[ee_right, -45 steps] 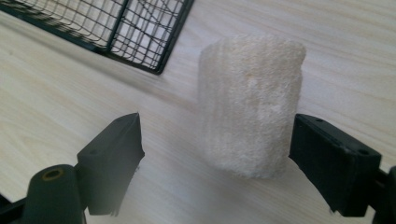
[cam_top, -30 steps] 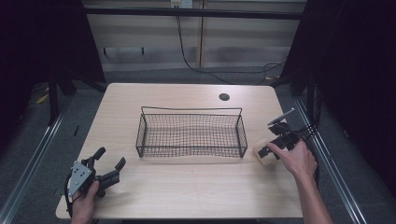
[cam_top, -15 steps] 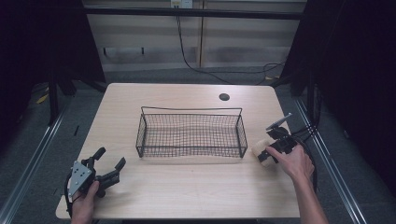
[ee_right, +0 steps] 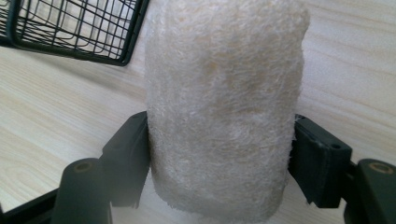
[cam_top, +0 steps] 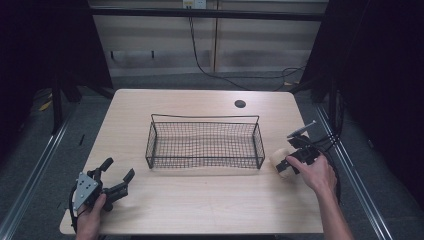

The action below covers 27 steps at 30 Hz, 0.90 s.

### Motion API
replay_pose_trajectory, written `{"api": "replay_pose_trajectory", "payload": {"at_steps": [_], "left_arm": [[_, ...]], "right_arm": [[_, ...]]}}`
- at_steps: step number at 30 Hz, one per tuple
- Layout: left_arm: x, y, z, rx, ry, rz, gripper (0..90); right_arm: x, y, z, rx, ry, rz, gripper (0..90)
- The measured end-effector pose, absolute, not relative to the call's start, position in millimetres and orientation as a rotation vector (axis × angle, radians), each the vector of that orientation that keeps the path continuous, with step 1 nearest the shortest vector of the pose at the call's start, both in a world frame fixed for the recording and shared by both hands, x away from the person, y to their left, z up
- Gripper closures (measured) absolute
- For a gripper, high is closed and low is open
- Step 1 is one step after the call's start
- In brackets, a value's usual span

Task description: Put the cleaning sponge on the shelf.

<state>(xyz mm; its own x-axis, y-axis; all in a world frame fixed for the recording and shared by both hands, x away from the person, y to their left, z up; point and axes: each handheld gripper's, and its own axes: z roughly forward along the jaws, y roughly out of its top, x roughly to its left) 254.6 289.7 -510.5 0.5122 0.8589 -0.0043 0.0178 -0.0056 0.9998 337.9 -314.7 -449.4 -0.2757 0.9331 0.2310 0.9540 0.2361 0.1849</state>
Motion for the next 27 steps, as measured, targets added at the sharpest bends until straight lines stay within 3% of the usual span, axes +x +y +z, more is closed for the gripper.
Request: {"api": "replay_pose_trajectory", "payload": {"at_steps": [27], "left_arm": [[254,290,-511,1.432,0.817,0.797,15.8]], "right_arm": [[328,-322,-424,-1.859,-2.283,-0.652,29.0]]}}
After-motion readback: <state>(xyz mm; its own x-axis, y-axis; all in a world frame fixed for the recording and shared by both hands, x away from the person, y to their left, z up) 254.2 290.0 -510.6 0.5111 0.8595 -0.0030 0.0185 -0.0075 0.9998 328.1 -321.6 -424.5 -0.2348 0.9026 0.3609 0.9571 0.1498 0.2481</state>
